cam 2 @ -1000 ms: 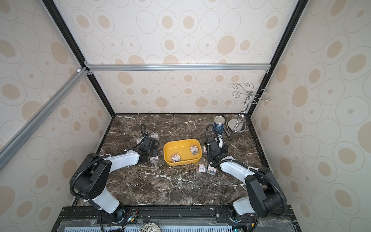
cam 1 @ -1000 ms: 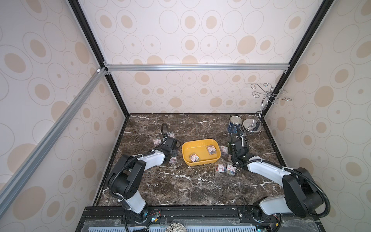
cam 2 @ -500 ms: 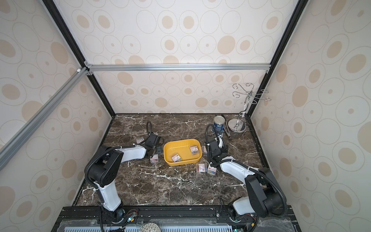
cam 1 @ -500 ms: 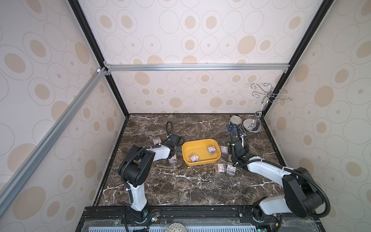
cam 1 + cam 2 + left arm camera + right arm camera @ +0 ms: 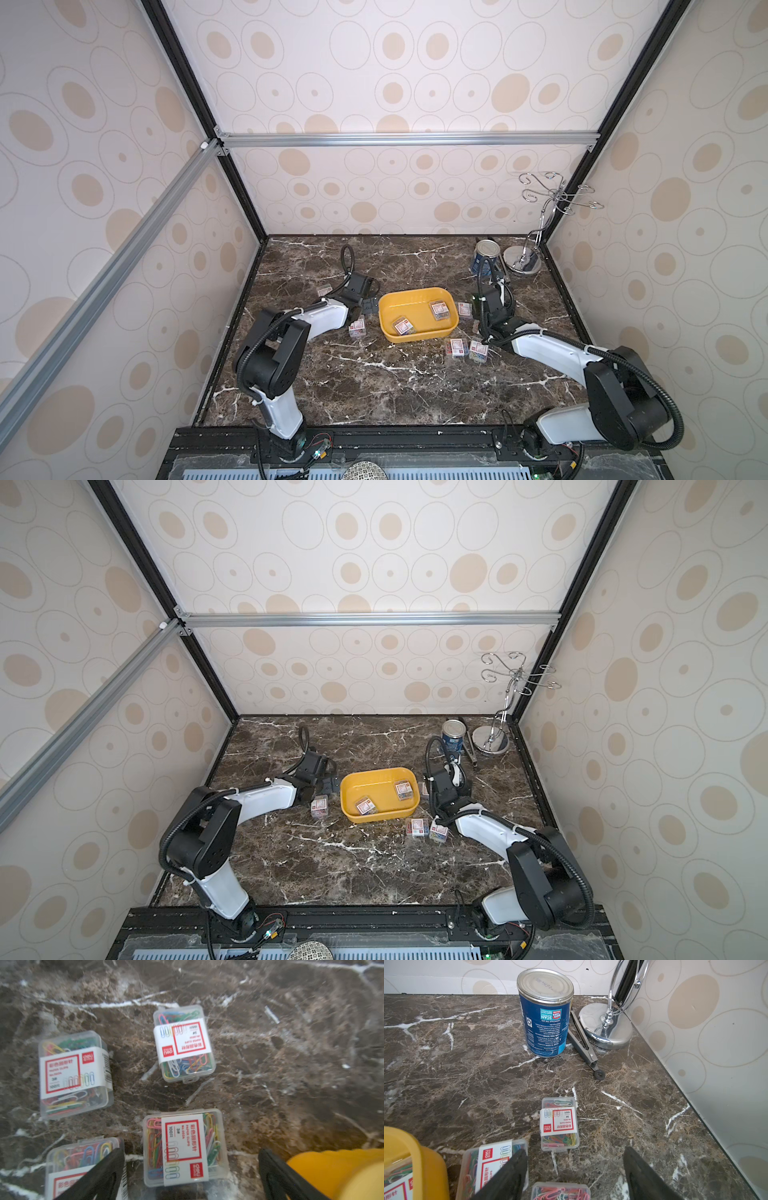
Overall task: Take the paper clips out of the storage box
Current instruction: Place the boxed paper clips at the center of the board.
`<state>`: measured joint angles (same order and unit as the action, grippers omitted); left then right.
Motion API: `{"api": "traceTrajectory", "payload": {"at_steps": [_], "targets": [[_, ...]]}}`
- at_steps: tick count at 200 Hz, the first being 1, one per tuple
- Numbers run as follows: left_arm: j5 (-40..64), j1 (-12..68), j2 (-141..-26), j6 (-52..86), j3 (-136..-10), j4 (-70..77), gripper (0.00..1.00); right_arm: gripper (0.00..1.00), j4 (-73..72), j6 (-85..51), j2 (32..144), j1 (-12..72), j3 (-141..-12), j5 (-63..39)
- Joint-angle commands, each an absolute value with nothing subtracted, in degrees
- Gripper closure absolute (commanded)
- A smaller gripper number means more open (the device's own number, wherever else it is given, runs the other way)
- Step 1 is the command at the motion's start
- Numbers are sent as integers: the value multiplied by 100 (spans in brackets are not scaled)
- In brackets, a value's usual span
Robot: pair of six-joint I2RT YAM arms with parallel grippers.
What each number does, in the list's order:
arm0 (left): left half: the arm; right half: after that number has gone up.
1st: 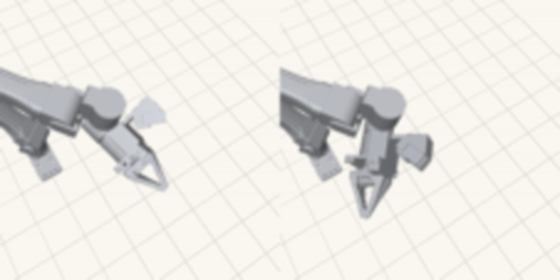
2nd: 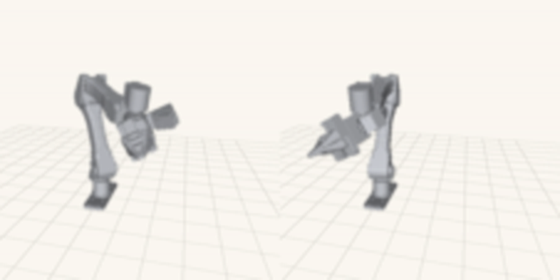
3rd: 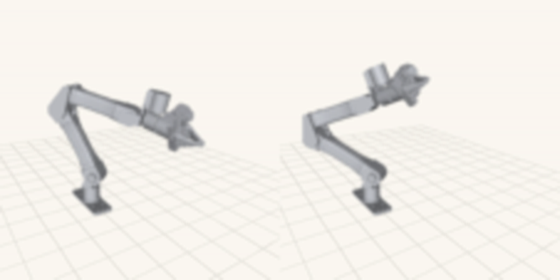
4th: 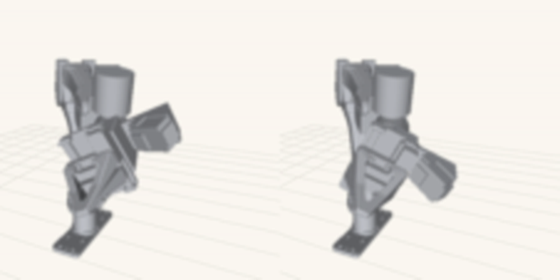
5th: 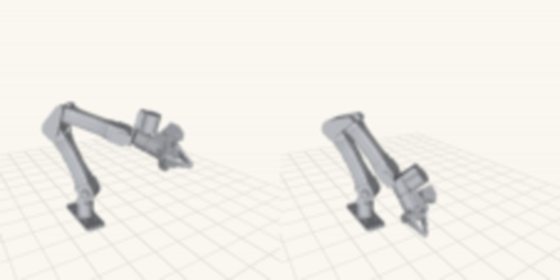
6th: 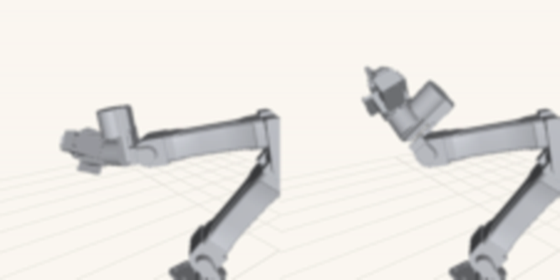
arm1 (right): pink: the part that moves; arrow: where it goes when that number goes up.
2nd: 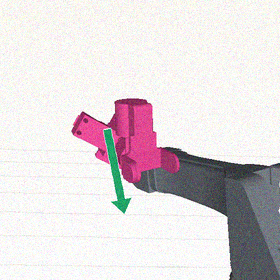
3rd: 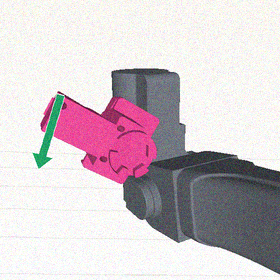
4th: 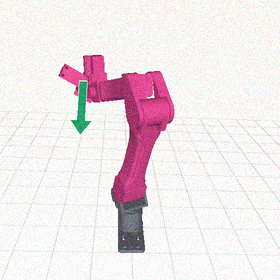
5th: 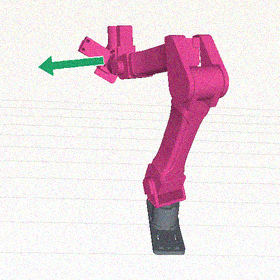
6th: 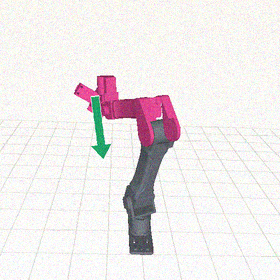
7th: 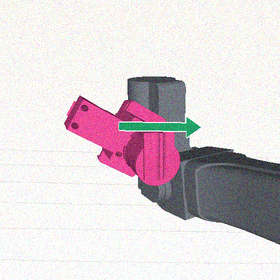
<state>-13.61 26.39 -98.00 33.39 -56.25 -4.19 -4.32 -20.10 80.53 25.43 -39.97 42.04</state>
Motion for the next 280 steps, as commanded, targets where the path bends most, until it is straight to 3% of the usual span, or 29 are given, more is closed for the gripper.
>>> {"api": "traceTrajectory", "payload": {"at_steps": [1,44,83,123,172,217,280], "targets": [[-1267,2718,-9273,3193,-5565,-558,0,26,-472,-2004,7990,2558,-3976,4241],[-1149,2820,-7975,3048,-5407,-512,0,26,-431,-2004,8042,2558,-4033,4241],[-1167,2848,-6525,3431,-4191,551,0,26,-394,-2016,8077,2561,-4064,4256],[-1277,2843,-5789,3690,-3952,430,0,26,-308,-2048,8167,2558,-4148,4295],[-1358,2843,-5510,3898,-3656,621,0,29,-195,-2041,8122,2558,-4184,4263],[-1381,2845,-5522,3918,-3802,346,0,31,1336,-3065,7214,2786,-4108,4289],[-1624,2844,-5764,3726,-3591,789,0,31,1557,-3144,6251,3237,-3979,2603]]}}
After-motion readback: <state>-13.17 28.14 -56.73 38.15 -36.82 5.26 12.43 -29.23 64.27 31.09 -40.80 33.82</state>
